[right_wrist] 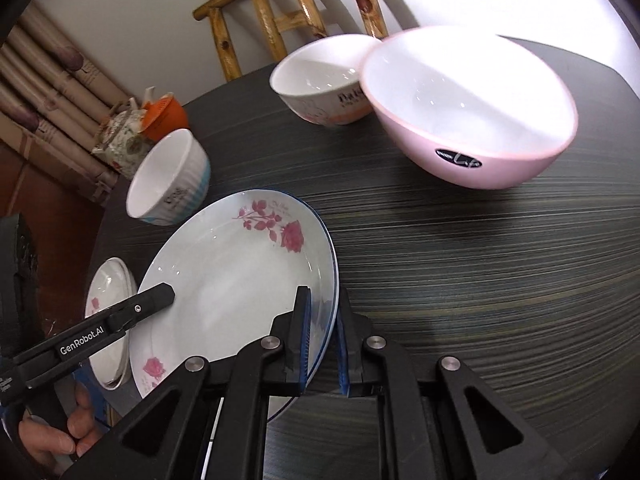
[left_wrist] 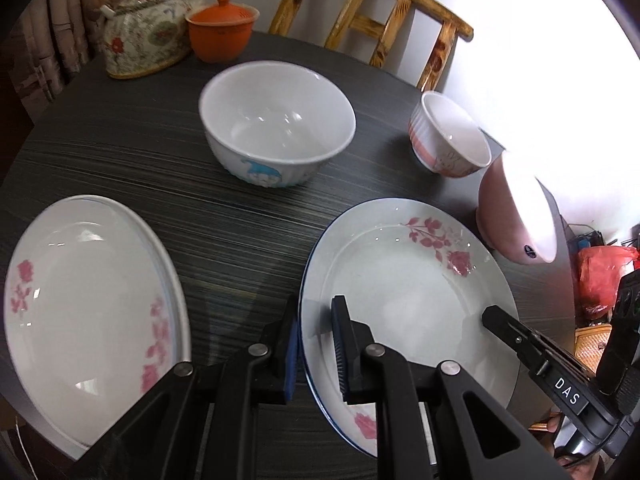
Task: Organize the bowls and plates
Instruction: 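Lower the second rose plate onto the plate stack with both tools, then open both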
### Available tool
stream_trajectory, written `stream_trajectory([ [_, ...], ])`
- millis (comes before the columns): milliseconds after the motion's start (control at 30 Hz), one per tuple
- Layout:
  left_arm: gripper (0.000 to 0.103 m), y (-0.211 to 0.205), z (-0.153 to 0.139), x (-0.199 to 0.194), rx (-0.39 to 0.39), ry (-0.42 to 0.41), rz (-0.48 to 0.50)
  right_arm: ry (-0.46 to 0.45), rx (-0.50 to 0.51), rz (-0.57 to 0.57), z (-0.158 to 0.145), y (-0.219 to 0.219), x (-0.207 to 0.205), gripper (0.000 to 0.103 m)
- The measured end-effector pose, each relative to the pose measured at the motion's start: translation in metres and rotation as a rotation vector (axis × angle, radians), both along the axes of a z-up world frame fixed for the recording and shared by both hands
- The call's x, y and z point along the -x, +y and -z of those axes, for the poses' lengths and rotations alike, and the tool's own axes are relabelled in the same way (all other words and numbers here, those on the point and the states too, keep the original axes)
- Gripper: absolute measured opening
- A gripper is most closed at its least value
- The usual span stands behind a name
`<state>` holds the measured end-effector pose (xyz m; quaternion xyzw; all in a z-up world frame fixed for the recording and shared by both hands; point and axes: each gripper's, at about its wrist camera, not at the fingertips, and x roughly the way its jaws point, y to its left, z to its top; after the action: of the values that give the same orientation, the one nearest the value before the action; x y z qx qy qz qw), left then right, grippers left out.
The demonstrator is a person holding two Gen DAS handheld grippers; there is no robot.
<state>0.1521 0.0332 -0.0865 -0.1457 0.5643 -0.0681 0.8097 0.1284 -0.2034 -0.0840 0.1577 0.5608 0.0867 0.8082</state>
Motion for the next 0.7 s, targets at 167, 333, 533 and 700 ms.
stream_trajectory([
  [167,0.015,0.021,-0.019,0.01,-0.002,-0.025,-0.024,-0.033,0.005,-0.028,-0.021,0.016,0.008,0.012],
  [333,0.015,0.059,-0.032,0.029,-0.029,-0.05,-0.066,-0.061,-0.003,-0.074,-0.038,0.04,0.013,0.012],
  [533,0.015,0.115,-0.035,0.047,-0.054,-0.047,-0.141,-0.071,-0.023,-0.144,-0.046,0.088,0.012,0.012],
  [700,0.015,0.162,-0.03,0.061,-0.073,-0.026,-0.194,-0.057,-0.048,-0.211,-0.045,0.139,0.009,0.012],
])
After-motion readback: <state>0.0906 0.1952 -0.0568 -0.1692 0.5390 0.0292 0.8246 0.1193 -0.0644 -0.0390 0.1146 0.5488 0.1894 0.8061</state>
